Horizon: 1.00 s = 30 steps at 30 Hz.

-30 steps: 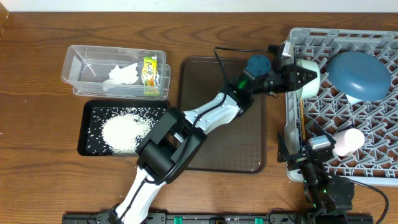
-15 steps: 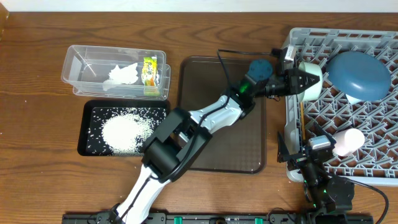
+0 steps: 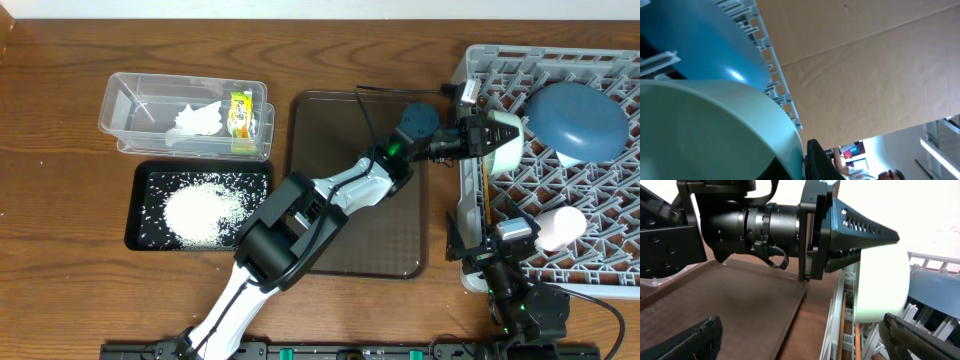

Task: Sort waste into correct bins and load items into the dishwasher rack
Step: 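Lower the green bowl upright into the rack's left slots, then open the left gripper and withdraw it from the rack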

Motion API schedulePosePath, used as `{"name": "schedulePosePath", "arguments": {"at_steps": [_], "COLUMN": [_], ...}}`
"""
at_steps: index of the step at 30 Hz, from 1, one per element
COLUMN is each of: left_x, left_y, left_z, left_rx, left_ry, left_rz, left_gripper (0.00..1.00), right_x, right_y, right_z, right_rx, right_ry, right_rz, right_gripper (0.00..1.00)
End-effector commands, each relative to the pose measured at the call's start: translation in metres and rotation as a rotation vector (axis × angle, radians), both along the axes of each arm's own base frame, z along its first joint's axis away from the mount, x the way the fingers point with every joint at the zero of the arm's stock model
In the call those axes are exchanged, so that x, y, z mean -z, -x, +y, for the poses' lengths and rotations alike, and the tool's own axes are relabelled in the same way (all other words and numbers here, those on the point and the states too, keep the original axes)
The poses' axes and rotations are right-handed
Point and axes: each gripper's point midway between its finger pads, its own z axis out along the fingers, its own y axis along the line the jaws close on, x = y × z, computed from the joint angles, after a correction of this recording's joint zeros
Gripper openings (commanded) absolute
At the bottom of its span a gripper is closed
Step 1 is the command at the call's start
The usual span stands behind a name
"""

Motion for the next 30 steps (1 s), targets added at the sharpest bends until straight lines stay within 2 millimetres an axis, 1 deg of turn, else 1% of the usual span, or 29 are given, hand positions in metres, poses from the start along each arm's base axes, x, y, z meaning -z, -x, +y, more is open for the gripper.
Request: {"name": "schedulePosePath", "arguments": {"at_steps": [1,5,6,7,9,11,14,15,16,18,23,30], "left_x": [-0.003,0.0,-0.001,-0.001,0.0,-0.001,-0.002,-0.002,-0.002,-0.002,-0.002,-0.002], "left_y": [-0.002,-0.005,-0.006,-0.007,-0.01,-0.012,-0.017,-0.019,-0.021,-0.025,-0.037,-0.059], "left_z": [-0.001,0.0,0.0,0.001,0.003,0.005,0.009,0.01,0.011,0.015,0.027,0.052], "left_rx": [0.002,-0.01,-0.012,-0.014,-0.018,-0.022,-0.03,-0.033,-0.036,-0.039,-0.045,-0.057], "left_ry": [-0.003,-0.012,-0.011,-0.011,-0.01,-0.007,0.002,0.002,0.002,0.002,0.001,0.001], "left_rz": [0.003,0.013,0.013,0.014,0.023,0.042,0.066,0.069,0.072,0.071,0.07,0.076], "left_gripper": [0.16,0.17,0.22,0.24,0.33,0.48,0.67,0.73,0.76,0.79,0.83,0.86], "right_x": [0.002,0.002,0.002,0.002,0.002,0.002,0.002,0.002,0.002,0.002,0.002,0.002], "right_y": [0.0,0.0,0.0,0.0,0.0,0.0,0.0,0.0,0.0,0.0,0.0,0.0], "right_z": [-0.002,-0.002,-0.002,-0.002,-0.002,-0.002,-0.002,-0.002,-0.002,-0.002,-0.002,-0.002], "right_rx": [0.009,0.009,0.009,0.009,0.009,0.009,0.009,0.009,0.009,0.009,0.009,0.009], "right_ry": [-0.012,-0.012,-0.012,-0.012,-0.012,-0.012,-0.012,-0.012,-0.012,-0.012,-0.012,-0.012], "right_rz": [0.005,0.005,0.005,0.005,0.005,0.005,0.005,0.005,0.005,0.005,0.005,0.005], "right_gripper": [0.99,0.99,0.99,0.99,0.99,0.99,0.99,0.99,0.99,0.99,0.99,0.99]}}
